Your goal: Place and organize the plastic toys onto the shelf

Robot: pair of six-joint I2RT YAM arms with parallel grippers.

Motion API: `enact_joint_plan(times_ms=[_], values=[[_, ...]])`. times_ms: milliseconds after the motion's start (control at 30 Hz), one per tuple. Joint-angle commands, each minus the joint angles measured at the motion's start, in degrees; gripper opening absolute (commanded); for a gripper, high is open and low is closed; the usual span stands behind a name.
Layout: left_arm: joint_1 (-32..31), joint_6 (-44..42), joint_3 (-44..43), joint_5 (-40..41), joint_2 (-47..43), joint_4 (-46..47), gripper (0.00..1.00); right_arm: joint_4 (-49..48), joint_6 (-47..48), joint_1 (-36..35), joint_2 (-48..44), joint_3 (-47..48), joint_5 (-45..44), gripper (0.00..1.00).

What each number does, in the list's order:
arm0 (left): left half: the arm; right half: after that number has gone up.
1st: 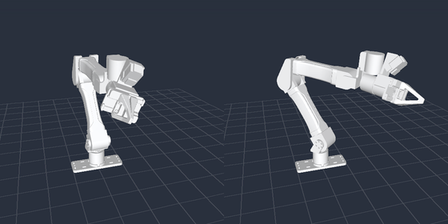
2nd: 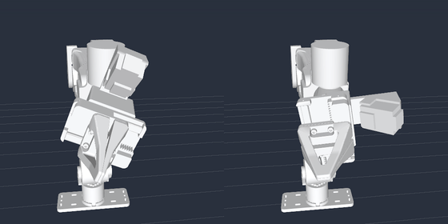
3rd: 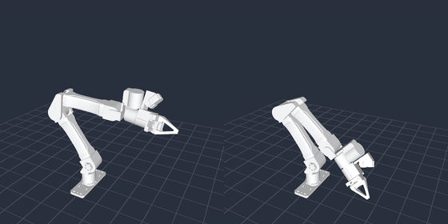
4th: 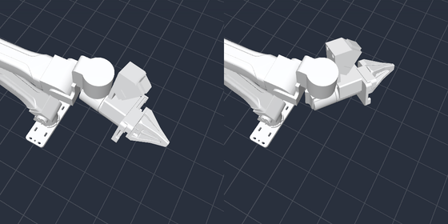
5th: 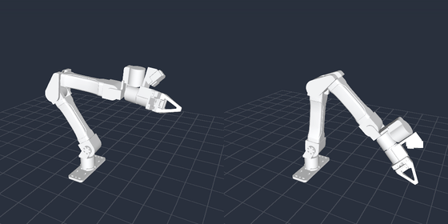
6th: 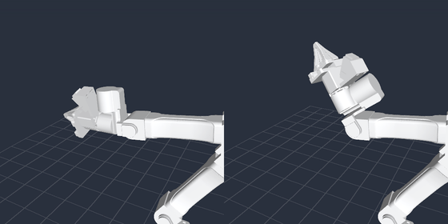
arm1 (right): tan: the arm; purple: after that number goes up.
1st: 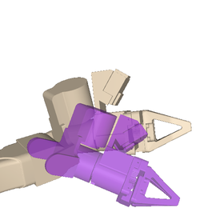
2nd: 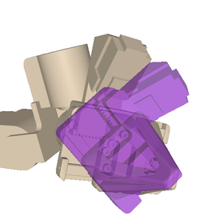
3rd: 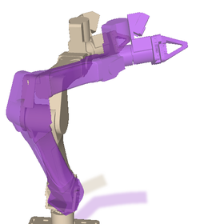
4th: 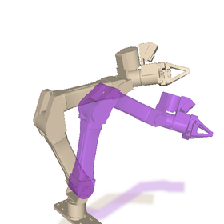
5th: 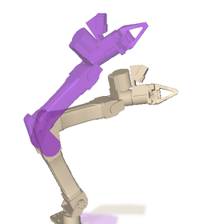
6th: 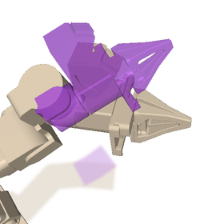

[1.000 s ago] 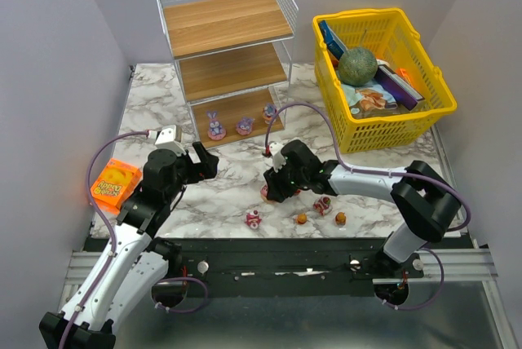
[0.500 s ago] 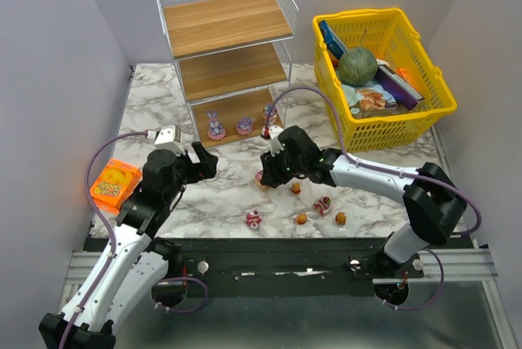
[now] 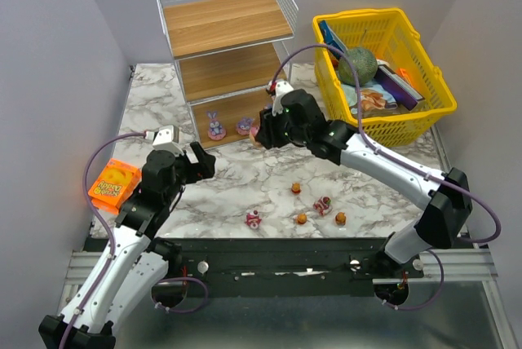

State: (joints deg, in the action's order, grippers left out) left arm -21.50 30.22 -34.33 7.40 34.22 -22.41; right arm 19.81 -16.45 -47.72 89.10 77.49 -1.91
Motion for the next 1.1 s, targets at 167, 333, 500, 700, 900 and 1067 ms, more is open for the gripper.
enact_joint_plan(times_ms=[167,333,500,700,900,1067], values=[[-0.2,-0.7,-0.9,2.5,-0.6,-0.6,0.99,1.8,6.2,5.4,3.5,15.8,-9.7,0.01],[-0.2,-0.8,-1.3,3.2,-0.6,-0.7,0.99,2.3,9.8,6.9,9.1,24.8,-10.7,0.01],[-0.1,-0.8,-1.4,4.2,-1.1,-1.4,0.99,4.2,13.0,7.6,12.9,29.8,-11.9,0.01],[-0.2,-0.7,-0.9,5.1,-2.2,-1.8,0.99,5.9,15.7,7.6,16.3,33.5,-12.6,0.01],[-0.2,-0.6,-0.9,5.4,-2.1,-1.9,0.99,5.9,16.3,7.6,18.2,35.4,-13.5,0.01],[-0.1,-0.6,-0.9,5.7,-2.1,-2.1,0.99,5.8,18.1,7.7,20.2,36.9,-14.3,0.01]])
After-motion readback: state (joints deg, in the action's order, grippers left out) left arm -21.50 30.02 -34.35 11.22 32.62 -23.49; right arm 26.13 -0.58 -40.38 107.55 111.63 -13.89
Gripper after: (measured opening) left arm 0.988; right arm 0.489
